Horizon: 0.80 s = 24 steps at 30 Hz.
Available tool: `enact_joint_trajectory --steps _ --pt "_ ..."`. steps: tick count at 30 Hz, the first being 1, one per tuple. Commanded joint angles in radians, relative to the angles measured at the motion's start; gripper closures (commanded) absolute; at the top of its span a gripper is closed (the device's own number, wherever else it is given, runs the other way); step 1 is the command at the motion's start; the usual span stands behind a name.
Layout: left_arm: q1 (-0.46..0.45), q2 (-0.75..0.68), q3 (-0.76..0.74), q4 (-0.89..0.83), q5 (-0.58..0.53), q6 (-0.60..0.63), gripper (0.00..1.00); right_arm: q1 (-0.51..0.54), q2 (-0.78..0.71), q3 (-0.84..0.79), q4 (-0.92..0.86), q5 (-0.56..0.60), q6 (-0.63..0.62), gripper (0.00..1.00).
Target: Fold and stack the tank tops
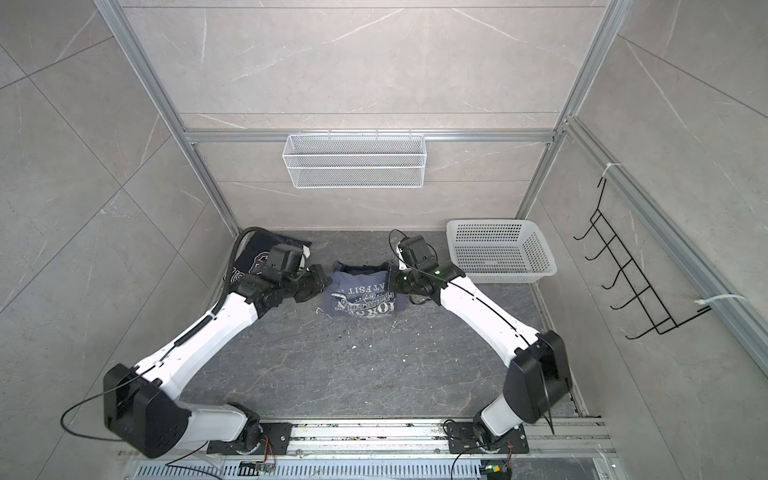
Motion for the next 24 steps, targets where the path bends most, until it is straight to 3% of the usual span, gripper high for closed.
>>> enact_joint_trajectory --steps 1,6,13,24 --pt "0.049 0.099 0.105 0.012 -0.029 0.023 1.0 -0.033 0.126 0.097 -0.002 -0.095 -0.041 1.0" --pt "0.11 0.26 0.229 0.038 -0.011 0.01 1.0 -0.08 0.299 0.236 0.015 -0.187 -0.046 1.0" --pt "0.151 0.426 0.366 0.033 0.048 0.009 1.0 -0.124 0.437 0.357 0.034 -0.231 -0.025 1.0" --pt "0.187 0.634 0.571 0.064 0.132 0.057 0.99 -0.176 0.609 0.536 0.026 -0.216 -0.018 1.0"
